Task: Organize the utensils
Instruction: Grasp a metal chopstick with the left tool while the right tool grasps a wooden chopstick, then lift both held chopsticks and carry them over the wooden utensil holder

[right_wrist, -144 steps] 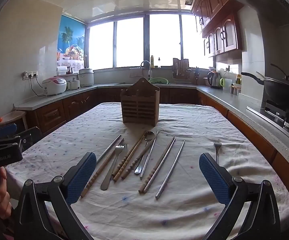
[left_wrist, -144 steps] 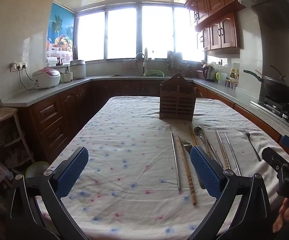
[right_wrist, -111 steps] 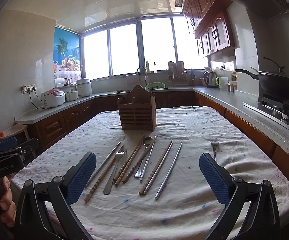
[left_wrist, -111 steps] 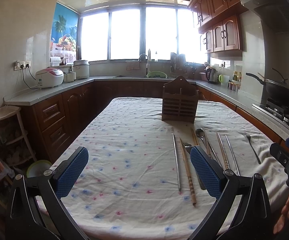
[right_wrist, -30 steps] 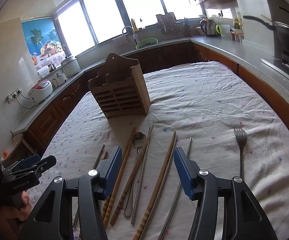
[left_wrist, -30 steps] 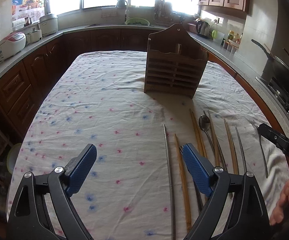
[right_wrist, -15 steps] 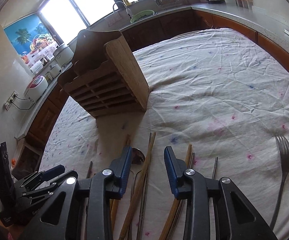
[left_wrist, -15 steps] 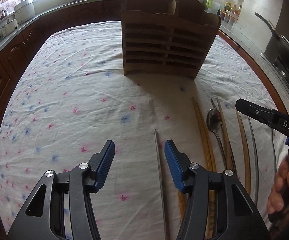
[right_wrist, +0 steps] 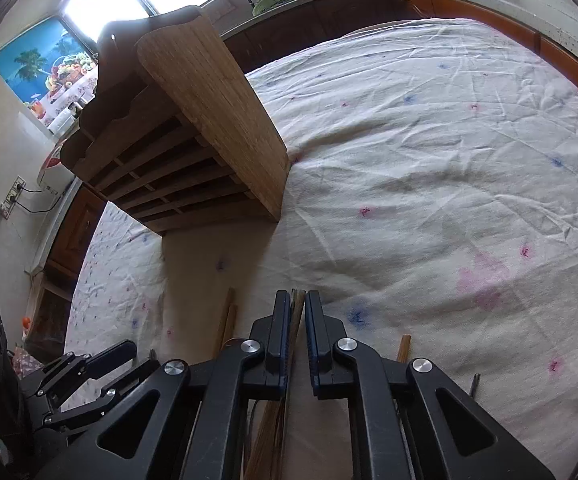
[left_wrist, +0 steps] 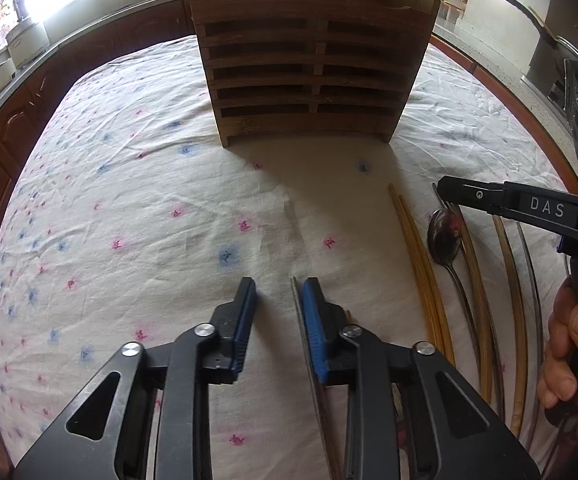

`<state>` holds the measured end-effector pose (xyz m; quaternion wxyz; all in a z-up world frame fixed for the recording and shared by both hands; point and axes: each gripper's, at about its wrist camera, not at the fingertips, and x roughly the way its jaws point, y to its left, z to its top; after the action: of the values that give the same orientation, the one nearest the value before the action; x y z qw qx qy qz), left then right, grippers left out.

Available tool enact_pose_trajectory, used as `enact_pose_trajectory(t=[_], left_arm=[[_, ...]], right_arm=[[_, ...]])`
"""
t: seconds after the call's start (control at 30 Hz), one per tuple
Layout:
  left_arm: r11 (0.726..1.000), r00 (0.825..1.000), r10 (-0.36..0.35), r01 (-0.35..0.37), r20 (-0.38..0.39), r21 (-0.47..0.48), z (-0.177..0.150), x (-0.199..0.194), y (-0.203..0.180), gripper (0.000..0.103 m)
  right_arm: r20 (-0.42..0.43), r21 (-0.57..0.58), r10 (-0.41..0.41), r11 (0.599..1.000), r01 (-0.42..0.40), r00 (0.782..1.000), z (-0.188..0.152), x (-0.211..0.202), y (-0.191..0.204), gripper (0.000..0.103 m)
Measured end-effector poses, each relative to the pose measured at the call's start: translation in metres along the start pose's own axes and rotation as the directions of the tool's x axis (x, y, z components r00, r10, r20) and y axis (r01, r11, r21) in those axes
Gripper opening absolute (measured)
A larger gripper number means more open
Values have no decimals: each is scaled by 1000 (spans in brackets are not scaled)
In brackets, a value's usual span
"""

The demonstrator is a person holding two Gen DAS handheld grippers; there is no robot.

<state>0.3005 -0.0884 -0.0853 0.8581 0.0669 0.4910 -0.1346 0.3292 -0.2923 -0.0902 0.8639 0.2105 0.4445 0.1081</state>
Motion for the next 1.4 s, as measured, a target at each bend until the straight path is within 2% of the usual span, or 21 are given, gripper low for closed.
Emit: enact_pose_trajectory(t=[0.03,0.23,0.47,0.97,1.4], left_arm=[[1000,1000,-8,8,0,-8,0,0,2,5],[996,997,-73,74,23,-50,-2,-10,16,4],[985,986,-127,138,107,-99,-6,-57,38,3],[982,951,-139,168,278,-84,-21,-150,42,3],[983,922,-131,169,365,-75,-33,-194,44,3]], right_arm=[[1,-2,0,1000,0,1000,1,0,0,7],[38,-14,25,1000,-25,999,2,-15,7,6],[104,-51,75,996,-70,992,3,-56,25,5],[207,-143,105,987,-76,973,-11,-127,59,4],[279,-229,116,972,-51,953,-28,-169,74,4]])
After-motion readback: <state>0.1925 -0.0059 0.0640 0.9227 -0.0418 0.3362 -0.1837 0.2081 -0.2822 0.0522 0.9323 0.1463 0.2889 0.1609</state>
